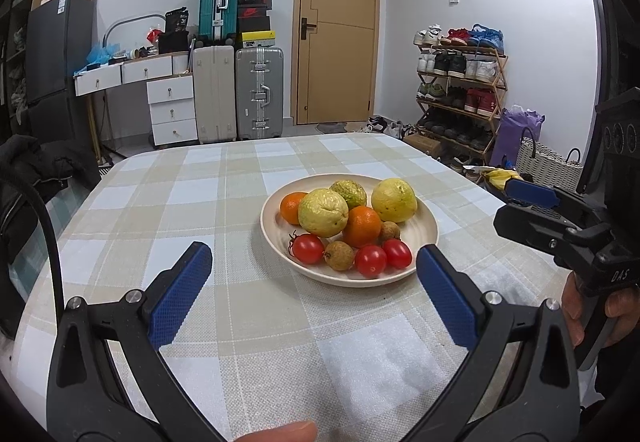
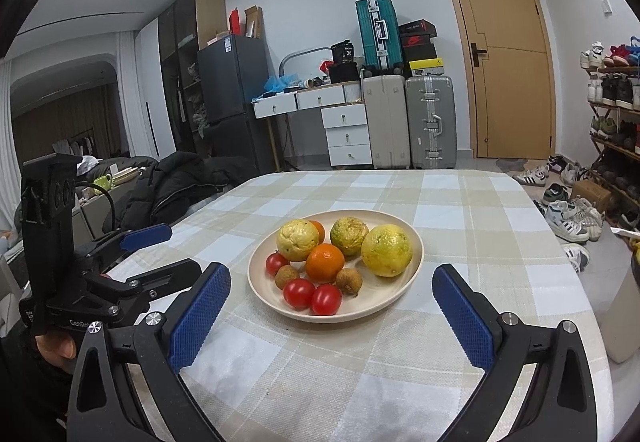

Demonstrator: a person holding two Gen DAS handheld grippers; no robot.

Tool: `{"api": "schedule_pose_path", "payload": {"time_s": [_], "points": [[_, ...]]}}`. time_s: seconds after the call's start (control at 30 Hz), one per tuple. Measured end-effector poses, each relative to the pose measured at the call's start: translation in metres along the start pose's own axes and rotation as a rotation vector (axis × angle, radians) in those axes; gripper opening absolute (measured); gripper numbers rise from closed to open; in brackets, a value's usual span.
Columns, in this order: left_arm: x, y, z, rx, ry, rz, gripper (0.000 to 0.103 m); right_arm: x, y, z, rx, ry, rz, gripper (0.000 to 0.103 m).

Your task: Organize fruits

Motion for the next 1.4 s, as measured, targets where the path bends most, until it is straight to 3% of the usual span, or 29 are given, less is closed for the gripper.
{"api": "schedule_pose_path", "payload": {"time_s": [1.4], "points": [[-0.001, 0.0001, 0.0003, 0.0, 0.001, -0.005, 0.102, 0.0001, 0.0015, -0.0001, 0.004, -0.01, -0.004, 0.103]]}}
Point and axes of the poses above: each gripper's, at about its wrist camera, not at the fingertips, and y roughly against the way its jaws point, x to its right, z to its underside, the point moved 9 cm from there along -y, roughly the way its jaws point
